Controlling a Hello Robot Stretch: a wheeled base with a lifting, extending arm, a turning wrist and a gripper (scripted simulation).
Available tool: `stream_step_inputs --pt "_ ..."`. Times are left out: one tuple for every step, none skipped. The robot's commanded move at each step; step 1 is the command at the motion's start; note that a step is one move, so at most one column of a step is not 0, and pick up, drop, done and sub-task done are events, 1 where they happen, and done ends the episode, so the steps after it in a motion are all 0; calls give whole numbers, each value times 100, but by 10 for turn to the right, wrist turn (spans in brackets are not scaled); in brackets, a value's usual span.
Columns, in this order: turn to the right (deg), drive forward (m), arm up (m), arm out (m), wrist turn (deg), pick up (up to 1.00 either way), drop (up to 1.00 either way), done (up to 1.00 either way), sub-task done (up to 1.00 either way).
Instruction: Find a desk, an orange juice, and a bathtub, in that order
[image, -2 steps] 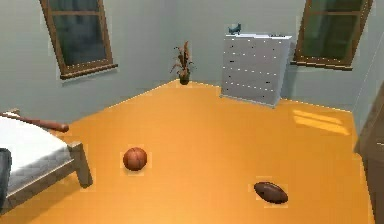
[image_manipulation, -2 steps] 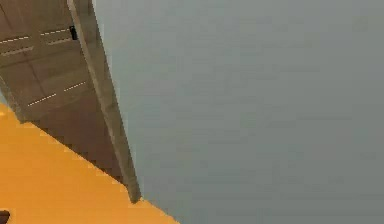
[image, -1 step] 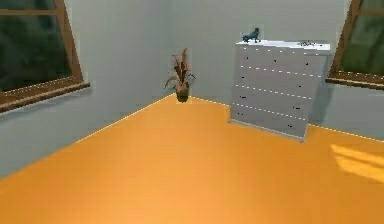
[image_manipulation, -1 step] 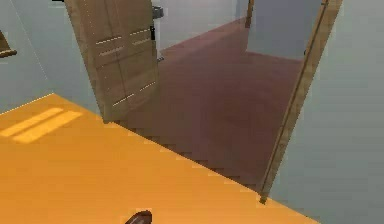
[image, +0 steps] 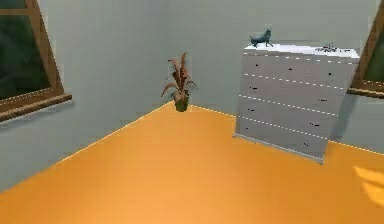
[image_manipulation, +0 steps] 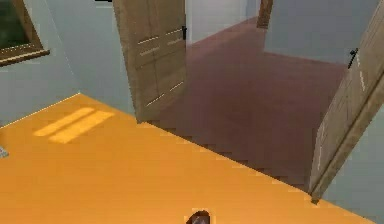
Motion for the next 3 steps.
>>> stream_step_inputs --pt "300 0 0 0 0 0 0 0 0" --pt "0 50 0 0 0 0 0 0 0" --pt "450 0 0 0 0 0 0 0 0"
